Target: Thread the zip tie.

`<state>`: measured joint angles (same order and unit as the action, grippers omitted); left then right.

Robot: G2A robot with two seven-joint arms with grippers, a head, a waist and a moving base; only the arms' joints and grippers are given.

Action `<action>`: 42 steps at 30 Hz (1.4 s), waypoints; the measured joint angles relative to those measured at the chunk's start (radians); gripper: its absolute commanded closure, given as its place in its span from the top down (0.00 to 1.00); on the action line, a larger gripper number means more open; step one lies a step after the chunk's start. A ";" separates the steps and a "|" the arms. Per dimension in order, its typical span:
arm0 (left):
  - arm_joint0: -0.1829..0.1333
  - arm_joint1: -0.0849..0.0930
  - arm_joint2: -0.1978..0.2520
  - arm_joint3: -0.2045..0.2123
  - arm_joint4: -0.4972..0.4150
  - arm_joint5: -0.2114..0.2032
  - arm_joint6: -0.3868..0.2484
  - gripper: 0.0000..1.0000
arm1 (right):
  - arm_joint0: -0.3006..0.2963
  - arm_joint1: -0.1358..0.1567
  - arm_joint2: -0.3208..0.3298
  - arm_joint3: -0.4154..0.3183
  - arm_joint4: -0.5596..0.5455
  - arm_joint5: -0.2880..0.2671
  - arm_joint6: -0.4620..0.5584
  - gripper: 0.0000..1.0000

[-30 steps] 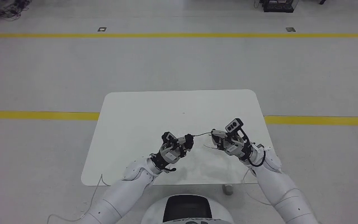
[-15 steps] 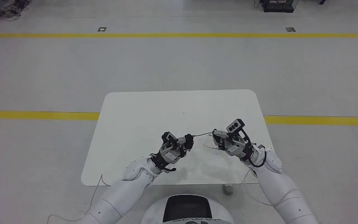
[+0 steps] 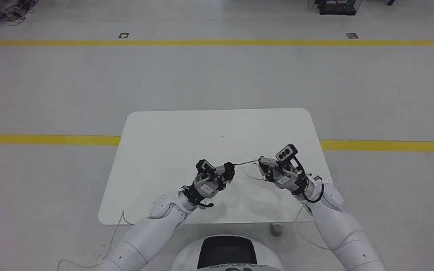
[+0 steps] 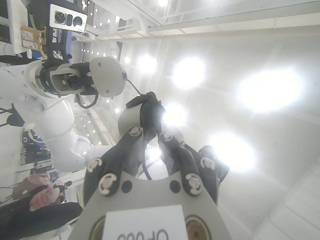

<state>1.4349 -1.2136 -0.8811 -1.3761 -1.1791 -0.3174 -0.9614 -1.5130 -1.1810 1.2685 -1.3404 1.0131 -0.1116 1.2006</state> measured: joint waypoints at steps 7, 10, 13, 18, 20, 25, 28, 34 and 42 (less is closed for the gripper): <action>0.000 0.000 0.000 0.000 0.000 0.000 0.000 0.00 | -0.004 0.000 0.006 -0.001 0.000 0.001 -0.006 0.00; 0.000 0.000 0.000 0.000 0.000 0.000 0.000 0.00 | -0.006 0.000 0.009 -0.001 0.001 0.002 -0.008 0.00; 0.000 0.000 0.000 0.000 0.000 0.000 0.000 0.00 | -0.007 0.000 0.011 -0.001 0.002 0.002 -0.010 0.00; 0.000 0.000 0.000 0.000 0.000 0.000 0.000 0.00 | -0.010 0.000 0.014 0.001 0.004 0.002 -0.012 0.00; 0.000 0.000 0.000 0.000 0.000 0.000 0.000 0.00 | -0.011 0.000 0.016 0.001 0.004 0.001 -0.013 0.00; 0.000 0.000 0.000 0.000 0.000 0.000 0.000 0.00 | -0.013 0.000 0.019 0.001 0.006 0.000 -0.015 0.00; 0.000 0.000 0.000 0.000 0.000 0.000 0.000 0.00 | -0.015 0.000 0.023 0.003 0.007 -0.001 -0.015 0.00; 0.000 0.000 0.000 0.000 0.000 0.000 0.000 0.00 | -0.018 0.000 0.029 0.005 0.009 -0.001 -0.015 0.00; 0.000 0.000 0.000 0.000 0.000 0.000 0.000 0.00 | -0.041 0.004 0.066 0.008 0.033 -0.011 -0.025 0.00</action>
<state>1.4349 -1.2136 -0.8811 -1.3762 -1.1791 -0.3174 -0.9614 -1.5537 -1.1768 1.3345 -1.3320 1.0459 -0.1227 1.1760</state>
